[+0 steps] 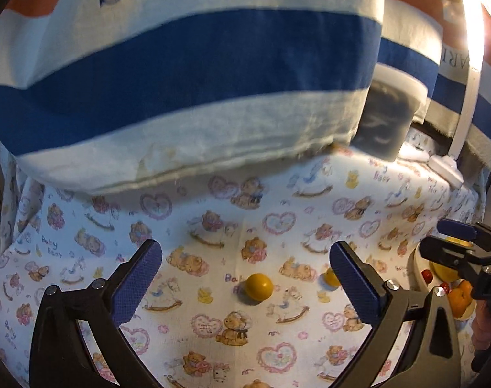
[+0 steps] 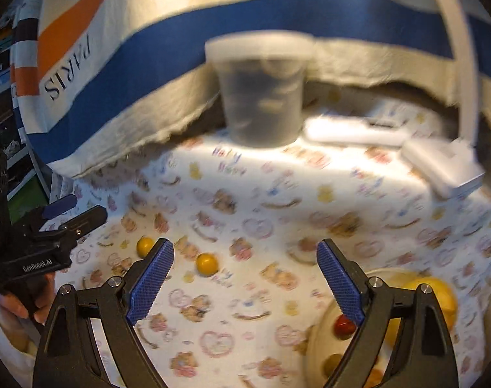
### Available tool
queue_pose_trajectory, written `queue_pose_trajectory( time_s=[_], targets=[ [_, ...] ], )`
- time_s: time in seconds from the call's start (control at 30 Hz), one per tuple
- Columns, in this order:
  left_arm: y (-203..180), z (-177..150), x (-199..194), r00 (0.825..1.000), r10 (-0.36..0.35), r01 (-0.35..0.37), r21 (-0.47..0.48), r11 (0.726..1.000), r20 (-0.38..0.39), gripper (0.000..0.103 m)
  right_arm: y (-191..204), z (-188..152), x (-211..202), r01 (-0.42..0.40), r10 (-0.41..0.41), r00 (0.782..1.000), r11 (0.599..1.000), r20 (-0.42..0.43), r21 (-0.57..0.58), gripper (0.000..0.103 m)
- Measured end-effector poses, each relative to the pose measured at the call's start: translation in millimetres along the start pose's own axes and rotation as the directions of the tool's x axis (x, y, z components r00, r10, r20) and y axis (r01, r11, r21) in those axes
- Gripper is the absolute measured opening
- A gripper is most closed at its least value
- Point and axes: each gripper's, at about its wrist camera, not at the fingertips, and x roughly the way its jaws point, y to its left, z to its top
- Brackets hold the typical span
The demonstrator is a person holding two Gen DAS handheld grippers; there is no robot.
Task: Organize fruits
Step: 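Open the right tool off the pear and move both tools to the small yellow fruits, then grasp a small yellow fruit with the left tool while the right tool grasps another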
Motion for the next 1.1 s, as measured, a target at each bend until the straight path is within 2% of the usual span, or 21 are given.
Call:
queue_pose_trajectory(
  time_s=[0.17, 0.3, 0.47, 0.77, 0.83, 0.93, 1.0, 1.1],
  targets=[
    [-1.0, -8.9, 9.5, 0.999, 0.009, -0.008, 0.027, 1.000, -0.042, 0.103, 18.2, -3.7, 35.1, 0.001, -0.001, 0.998, 1.000, -0.060, -0.012, 0.091],
    [-3.1, -13.3, 13.9, 0.998, 0.019, -0.017, 0.038, 0.999, -0.059, 0.102, 25.0, -3.6, 59.8, -0.006, 0.004, 0.995, 1.000, -0.096, -0.020, 0.086],
    [1.2, -17.2, 22.6, 0.996, 0.055, -0.053, 0.027, 0.998, -0.071, 0.102, 25.0, -8.8, 88.3, -0.013, 0.011, 0.987, 1.000, -0.159, -0.016, 0.070],
    [2.6, -17.7, 24.2, 0.995, 0.056, -0.053, 0.032, 0.998, -0.088, 0.099, 22.6, -19.5, 119.2, -0.023, 0.017, 0.971, 0.999, -0.239, -0.023, 0.046],
    [3.4, -17.7, 25.2, 0.994, 0.057, -0.054, 0.032, 0.998, -0.093, 0.097, 25.3, -21.4, 123.5, -0.033, 0.027, 0.971, 0.999, -0.238, -0.020, 0.045],
    [3.7, -16.9, 26.7, 0.994, 0.057, -0.054, 0.031, 0.998, -0.097, 0.094, 25.1, -24.3, 124.3, -0.043, 0.040, 0.972, 0.999, -0.233, -0.006, 0.030],
    [2.8, -16.8, 28.0, 0.992, 0.068, -0.065, 0.029, 0.997, -0.104, 0.091, 26.7, -26.2, 119.2, -0.021, 0.016, 0.978, 1.000, -0.210, -0.018, 0.029],
    [5.4, -17.8, 34.6, 0.991, 0.051, -0.049, 0.016, 0.999, -0.126, 0.079, 27.0, -31.9, 106.1, -0.024, 0.021, 0.987, 1.000, -0.160, -0.018, 0.029]
  ],
)
